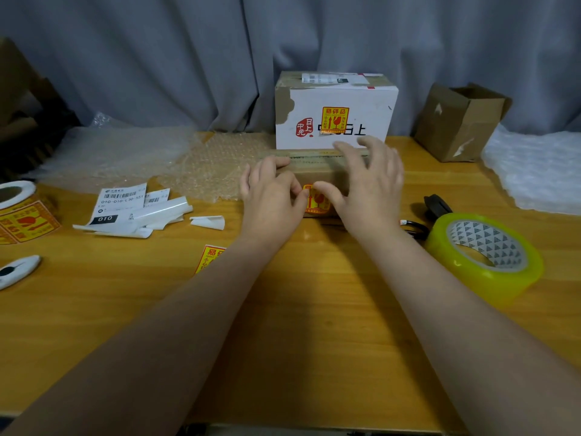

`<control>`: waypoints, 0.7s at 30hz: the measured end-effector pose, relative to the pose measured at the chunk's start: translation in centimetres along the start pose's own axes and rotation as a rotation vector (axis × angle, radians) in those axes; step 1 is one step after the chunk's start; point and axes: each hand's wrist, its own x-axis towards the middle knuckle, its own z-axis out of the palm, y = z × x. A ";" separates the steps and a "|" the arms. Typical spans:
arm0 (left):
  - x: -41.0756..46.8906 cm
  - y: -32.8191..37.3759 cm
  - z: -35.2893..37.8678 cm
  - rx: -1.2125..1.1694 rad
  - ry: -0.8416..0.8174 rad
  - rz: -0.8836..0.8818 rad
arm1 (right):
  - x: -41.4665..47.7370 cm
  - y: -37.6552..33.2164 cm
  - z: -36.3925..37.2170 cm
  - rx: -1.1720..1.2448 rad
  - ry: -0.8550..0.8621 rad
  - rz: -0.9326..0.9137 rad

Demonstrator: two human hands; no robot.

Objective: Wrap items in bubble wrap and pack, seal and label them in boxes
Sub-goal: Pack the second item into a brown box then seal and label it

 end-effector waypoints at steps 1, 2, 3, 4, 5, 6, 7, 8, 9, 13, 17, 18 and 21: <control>0.0 0.0 0.0 0.003 -0.002 0.003 | 0.5 0.4 0.1 -0.037 -0.095 -0.060; -0.1 -0.1 0.1 0.013 -0.005 0.010 | 0.8 0.9 0.3 -0.054 -0.158 -0.095; -0.1 -0.1 0.2 0.029 -0.006 0.019 | 0.9 1.3 0.5 -0.056 -0.178 -0.112; -0.1 -0.1 0.2 0.049 -0.003 0.025 | 0.8 1.5 0.6 -0.048 -0.173 -0.117; -0.1 -0.1 0.3 0.067 0.004 0.025 | 0.7 1.6 0.7 -0.039 -0.151 -0.120; -0.1 -0.1 0.4 0.078 0.016 0.021 | 0.6 1.6 0.9 -0.031 -0.126 -0.124; -0.1 -0.2 0.4 0.084 0.029 0.017 | 0.5 1.6 1.0 -0.025 -0.105 -0.130; 0.0 -0.3 0.4 0.089 0.043 0.021 | 0.4 1.7 1.1 -0.021 -0.093 -0.133; 0.0 -0.5 0.3 0.096 0.057 0.040 | 0.5 1.8 1.2 -0.016 -0.088 -0.134; 0.9 -1.1 -0.1 0.157 0.017 0.103 | 0.5 2.1 1.3 -0.002 -0.083 -0.137; 1.8 -1.7 -0.6 0.205 -0.032 0.229 | 0.8 2.4 1.3 0.011 -0.078 -0.166; 1.9 -2.1 -0.8 0.213 -0.040 0.280 | 0.8 2.6 1.3 0.024 -0.083 -0.174; 2.1 -3.2 -1.3 0.233 -0.071 0.368 | 0.8 2.9 1.4 0.023 -0.100 -0.182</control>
